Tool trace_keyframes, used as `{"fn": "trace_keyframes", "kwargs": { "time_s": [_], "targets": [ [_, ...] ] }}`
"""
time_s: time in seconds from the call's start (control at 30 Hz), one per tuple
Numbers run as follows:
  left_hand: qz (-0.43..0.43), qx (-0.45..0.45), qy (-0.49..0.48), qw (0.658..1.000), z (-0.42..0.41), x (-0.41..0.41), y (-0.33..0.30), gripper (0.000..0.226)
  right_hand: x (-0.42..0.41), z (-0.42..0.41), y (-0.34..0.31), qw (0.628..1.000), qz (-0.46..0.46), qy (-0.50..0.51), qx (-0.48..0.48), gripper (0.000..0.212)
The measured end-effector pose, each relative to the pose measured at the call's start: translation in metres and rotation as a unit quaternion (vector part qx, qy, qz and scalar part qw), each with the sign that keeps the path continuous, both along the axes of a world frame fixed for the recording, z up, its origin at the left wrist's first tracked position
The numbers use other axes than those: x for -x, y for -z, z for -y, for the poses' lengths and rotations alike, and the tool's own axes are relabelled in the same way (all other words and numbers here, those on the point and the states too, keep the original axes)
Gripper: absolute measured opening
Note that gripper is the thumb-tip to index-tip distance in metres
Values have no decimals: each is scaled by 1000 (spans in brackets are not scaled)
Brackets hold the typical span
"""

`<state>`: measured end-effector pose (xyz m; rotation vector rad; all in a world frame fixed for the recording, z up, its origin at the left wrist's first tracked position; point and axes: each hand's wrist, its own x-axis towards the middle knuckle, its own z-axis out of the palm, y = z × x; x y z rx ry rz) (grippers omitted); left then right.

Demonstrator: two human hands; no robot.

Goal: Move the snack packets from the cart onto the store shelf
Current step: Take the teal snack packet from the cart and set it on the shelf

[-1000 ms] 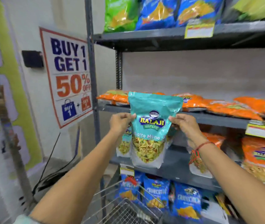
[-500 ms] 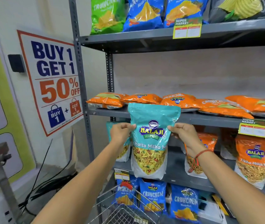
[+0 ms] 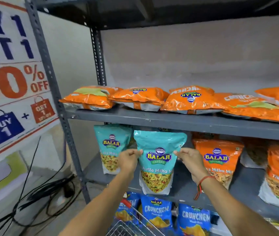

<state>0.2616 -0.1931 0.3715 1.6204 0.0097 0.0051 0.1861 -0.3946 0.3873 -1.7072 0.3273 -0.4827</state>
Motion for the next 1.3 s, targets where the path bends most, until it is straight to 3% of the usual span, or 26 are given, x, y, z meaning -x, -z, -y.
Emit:
{"fn": "trace_keyframes", "kwargs": {
  "time_s": [0.4,0.57,0.67,0.73,0.87,1.03,1.3],
  "targets": [
    [-17,-19,-8,1000,60,-65,39,7,-58,44,49,997,-34,42,-54,6],
    [-5,-6,50,999,62,-71,53,7,-56,51,66,994,-26,-46,-91,19],
    [-66,-20,112,991,54,-69,91,63,-56,55,103,981,-90,-144,-92,52],
    [-107,-69,128,984,51,-67,124,81,-58,56,137,969,-149,-180,-82,74],
    [-94,-98,140,981,51,-51,149,60,-62,50,179,961,-182,-192,-79,67],
    [-76,-94,118,986,52,-55,160,58,-78,41,194,973,-176,-134,-63,59],
    [-56,-121,101,986,54,-66,153,56,-92,36,195,977,-155,-134,-54,57]
  ]
}}
